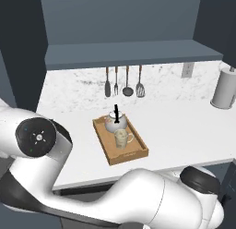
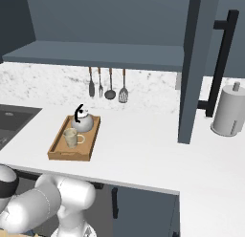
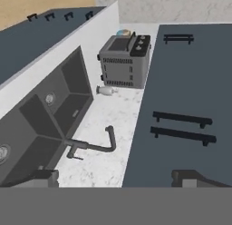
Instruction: Pick the kettle from the counter and place it on the tray. Then pick the mug from the cabinet and place it on the tray. Then close the cabinet doors.
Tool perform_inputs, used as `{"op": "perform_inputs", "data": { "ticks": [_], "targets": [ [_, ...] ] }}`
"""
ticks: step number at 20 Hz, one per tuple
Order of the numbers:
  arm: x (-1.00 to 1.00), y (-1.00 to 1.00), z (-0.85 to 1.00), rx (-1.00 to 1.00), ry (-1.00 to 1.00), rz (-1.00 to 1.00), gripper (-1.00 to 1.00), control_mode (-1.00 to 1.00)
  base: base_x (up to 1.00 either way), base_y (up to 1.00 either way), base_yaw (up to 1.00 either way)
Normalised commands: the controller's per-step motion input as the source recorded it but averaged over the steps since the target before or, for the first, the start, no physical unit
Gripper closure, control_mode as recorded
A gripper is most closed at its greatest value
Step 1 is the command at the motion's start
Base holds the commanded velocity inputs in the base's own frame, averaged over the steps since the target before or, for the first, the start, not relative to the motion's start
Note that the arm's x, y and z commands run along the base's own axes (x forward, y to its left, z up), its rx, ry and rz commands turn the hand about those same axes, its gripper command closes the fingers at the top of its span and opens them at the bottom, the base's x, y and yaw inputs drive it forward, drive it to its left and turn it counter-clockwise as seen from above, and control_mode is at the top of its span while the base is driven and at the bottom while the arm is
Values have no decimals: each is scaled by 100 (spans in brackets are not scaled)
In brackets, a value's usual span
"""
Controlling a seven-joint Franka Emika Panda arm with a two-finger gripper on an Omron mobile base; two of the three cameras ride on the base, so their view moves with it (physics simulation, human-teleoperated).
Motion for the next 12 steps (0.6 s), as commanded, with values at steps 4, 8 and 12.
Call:
{"op": "perform_inputs", "data": {
  "ticks": [4,8,12],
  "targets": [
    [21,-4,2,0,-2,-7,-100,-100,0,0,0],
    [3,-16,7,0,0,-13,-100,-100,0,0,0],
    [3,-45,12,0,0,-21,-100,-100,0,0,0]
  ]
}}
